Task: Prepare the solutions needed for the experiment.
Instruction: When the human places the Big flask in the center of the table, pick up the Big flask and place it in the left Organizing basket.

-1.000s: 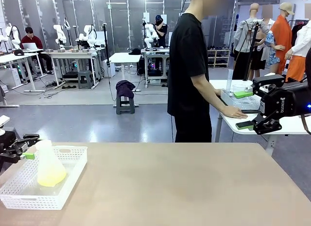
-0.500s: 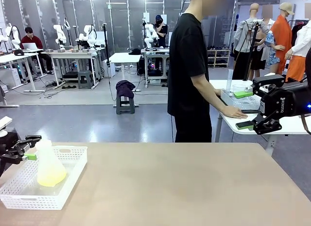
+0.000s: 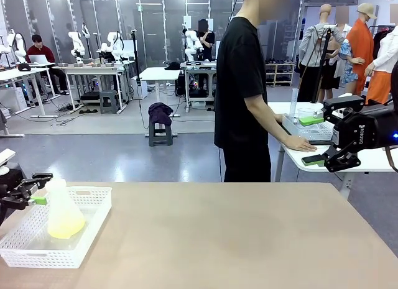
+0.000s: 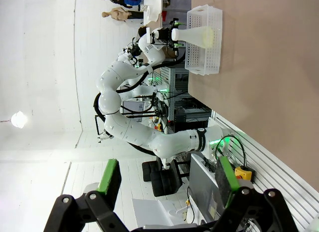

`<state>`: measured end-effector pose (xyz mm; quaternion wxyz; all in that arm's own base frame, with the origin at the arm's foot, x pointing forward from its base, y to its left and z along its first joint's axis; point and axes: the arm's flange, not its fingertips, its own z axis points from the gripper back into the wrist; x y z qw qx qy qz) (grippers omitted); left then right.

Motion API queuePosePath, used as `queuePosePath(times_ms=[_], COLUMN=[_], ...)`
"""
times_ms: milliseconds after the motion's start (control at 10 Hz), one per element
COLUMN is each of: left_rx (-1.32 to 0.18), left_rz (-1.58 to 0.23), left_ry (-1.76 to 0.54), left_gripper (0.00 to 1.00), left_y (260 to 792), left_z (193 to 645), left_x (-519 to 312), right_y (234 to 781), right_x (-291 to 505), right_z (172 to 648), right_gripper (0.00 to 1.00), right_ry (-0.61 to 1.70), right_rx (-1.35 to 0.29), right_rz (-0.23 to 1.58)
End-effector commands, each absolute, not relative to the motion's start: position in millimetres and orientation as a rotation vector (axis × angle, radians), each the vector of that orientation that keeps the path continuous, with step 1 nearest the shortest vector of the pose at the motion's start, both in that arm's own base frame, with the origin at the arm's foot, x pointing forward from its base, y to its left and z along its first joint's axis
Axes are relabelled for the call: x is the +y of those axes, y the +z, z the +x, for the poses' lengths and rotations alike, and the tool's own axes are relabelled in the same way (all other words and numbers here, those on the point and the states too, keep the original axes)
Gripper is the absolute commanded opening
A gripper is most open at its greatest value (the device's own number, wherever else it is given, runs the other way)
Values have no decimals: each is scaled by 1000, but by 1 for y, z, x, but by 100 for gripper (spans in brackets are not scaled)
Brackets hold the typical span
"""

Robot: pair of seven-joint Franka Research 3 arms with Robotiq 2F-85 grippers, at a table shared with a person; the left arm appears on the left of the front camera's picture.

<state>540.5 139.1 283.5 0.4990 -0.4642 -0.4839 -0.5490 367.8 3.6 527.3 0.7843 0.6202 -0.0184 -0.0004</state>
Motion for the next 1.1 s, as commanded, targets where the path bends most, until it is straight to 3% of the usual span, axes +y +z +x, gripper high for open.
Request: queuePosePath(times_ms=[0, 300, 500, 1000], left_rx=[-1208, -1221, -1214, -604], left_rz=[-1096, -1031, -1211, -1432], left_ry=[-1335, -1302, -1010, -407], left_gripper=[100, 100, 100, 100], left_y=[301, 330, 370, 414], left_z=[539, 527, 505, 467], left_x=[157, 186, 175, 125], right_y=[529, 529, 529, 529], right_x=[3, 3, 3, 3], right_z=[367, 367, 367, 367], right_gripper=[96, 96, 96, 96], right_ry=[8, 8, 8, 8], right_rx=[-45, -45, -45, -45], right_rz=[1348, 1348, 1348, 1348])
